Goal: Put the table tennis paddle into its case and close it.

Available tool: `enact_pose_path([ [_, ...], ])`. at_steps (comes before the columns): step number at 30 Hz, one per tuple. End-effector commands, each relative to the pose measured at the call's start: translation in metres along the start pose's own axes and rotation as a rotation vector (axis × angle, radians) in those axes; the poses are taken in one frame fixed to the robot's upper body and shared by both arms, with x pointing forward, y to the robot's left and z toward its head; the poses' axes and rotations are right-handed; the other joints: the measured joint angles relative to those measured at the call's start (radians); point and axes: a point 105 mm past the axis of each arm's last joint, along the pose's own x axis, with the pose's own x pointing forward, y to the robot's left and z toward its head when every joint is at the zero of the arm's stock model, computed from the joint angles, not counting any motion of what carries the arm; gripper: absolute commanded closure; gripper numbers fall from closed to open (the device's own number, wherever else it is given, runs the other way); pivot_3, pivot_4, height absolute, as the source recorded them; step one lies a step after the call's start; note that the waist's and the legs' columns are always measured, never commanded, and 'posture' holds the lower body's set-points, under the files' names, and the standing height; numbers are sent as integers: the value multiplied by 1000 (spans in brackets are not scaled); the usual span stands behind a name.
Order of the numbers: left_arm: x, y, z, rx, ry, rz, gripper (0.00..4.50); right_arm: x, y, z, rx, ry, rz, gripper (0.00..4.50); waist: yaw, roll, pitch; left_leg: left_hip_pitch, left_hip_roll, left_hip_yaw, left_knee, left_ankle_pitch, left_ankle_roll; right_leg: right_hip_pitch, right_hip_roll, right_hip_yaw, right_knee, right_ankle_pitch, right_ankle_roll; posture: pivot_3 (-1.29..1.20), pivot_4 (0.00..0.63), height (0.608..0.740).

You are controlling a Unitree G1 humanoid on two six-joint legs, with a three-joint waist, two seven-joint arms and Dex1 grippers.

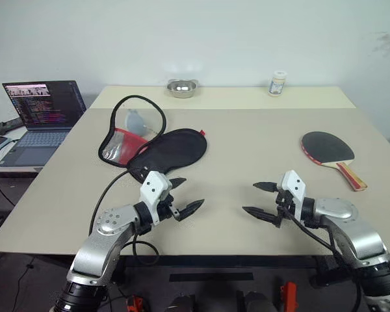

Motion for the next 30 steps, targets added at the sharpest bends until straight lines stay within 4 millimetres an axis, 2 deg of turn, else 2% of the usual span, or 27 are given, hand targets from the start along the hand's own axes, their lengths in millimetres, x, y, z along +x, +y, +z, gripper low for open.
enact_pose_path([
  [1, -1, 16, 13, -3, -41, 10, 0, -7, 2, 19, -22, -45, -32, 69, 4, 0, 0, 0, 0, 0, 0, 0, 0, 0, 0, 0, 0, 0, 0, 0, 150, 740],
  [5, 1, 36, 14, 57, -30, 20, 0, -10, 3, 14, -16, -34, -74, 69, 12, 0, 0, 0, 0, 0, 0, 0, 0, 0, 0, -1, 0, 0, 0, 0, 150, 740],
  [10, -10, 60, 18, 93, -24, 37, 0, -9, 9, 29, -35, -48, -50, 69, 12, 0, 0, 0, 0, 0, 0, 0, 0, 0, 0, 0, 0, 0, 0, 0, 150, 740],
  [17, -29, 90, 18, 94, 8, 76, 0, 2, 16, 83, -101, -142, 33, 69, 11, 0, 1, 0, 0, 0, 0, 0, 0, 0, 0, -1, -1, 0, 0, 0, 150, 740],
  [21, -26, 104, 2, 114, 121, 44, 0, 2, 7, 114, -145, -207, 32, 69, 12, -1, 1, 0, 0, -1, 0, 0, 0, 0, 0, -2, -1, 0, 0, 0, 150, 740],
  [27, -20, 134, -4, 119, 181, 89, 0, 4, 9, 109, -159, -199, 30, 69, 16, -3, 1, -5, -1, -3, 1, 0, 0, -2, 0, -5, -2, 0, 0, 0, 150, 740],
  [30, -21, 140, -11, 117, 216, 89, 0, 5, 11, 110, -161, -202, 28, 69, 13, -3, 1, -9, -1, -3, 2, 0, -1, -7, 0, -4, -1, 0, 0, 0, 150, 740],
])
